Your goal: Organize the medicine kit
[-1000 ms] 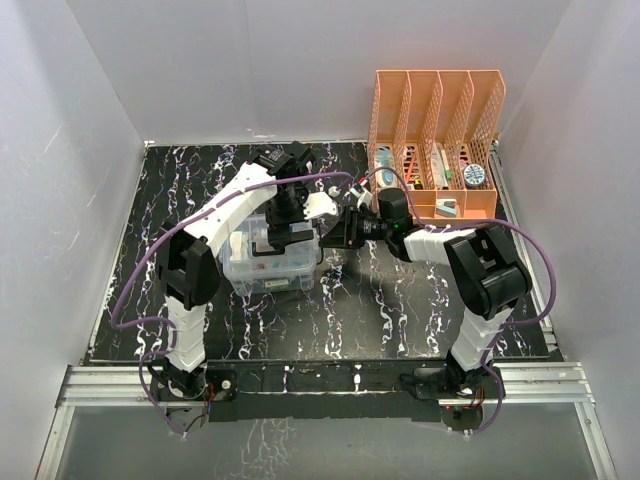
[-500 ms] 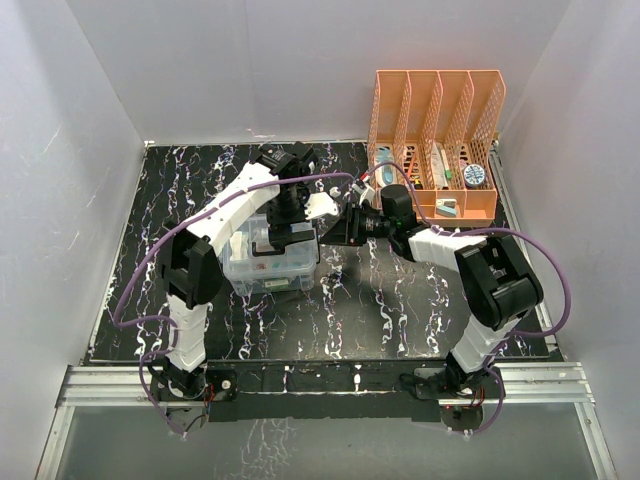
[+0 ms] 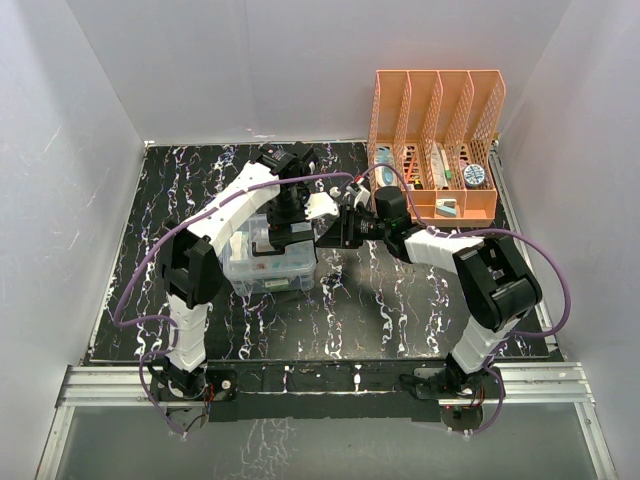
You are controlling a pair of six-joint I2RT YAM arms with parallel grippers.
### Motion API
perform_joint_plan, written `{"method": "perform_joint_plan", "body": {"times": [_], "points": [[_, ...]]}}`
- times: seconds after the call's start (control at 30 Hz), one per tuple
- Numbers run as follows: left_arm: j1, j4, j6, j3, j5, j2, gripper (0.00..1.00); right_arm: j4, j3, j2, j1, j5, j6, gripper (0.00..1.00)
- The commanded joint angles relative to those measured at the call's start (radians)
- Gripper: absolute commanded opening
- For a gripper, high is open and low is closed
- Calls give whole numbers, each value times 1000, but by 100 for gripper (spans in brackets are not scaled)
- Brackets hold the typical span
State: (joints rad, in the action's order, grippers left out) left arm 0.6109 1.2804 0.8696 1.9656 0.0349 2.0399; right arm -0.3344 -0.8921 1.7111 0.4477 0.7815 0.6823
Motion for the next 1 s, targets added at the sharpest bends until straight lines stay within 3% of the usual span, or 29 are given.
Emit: {"method": "perform_joint_plan", "body": {"times": [0.0,0.27,0.57,0.67,0.77,0.87,0.97], "points": [[17,-202,-42,-73,149,146,96,-11,-60,-3,48,-22,-8,34],[-1,-223,-105,-32,165,71,96,115,-44,-86,26,-92,-74,42],[-76,-120,-221,223,202,-49,98,366,-107,-213,-84,-218,-215,53],[-174,-82,-277,305,258,-82,98,515,-236,-237,-86,-284,-290,55],[-293,-62,-316,313,300,-141,98,632,-380,-220,-80,-307,-322,50],[-441,-77,-320,234,344,-240,99,721,-535,-169,-21,-351,-357,41],[-608,-80,-248,103,390,-341,99,833,-711,-68,109,-432,-441,47]]}}
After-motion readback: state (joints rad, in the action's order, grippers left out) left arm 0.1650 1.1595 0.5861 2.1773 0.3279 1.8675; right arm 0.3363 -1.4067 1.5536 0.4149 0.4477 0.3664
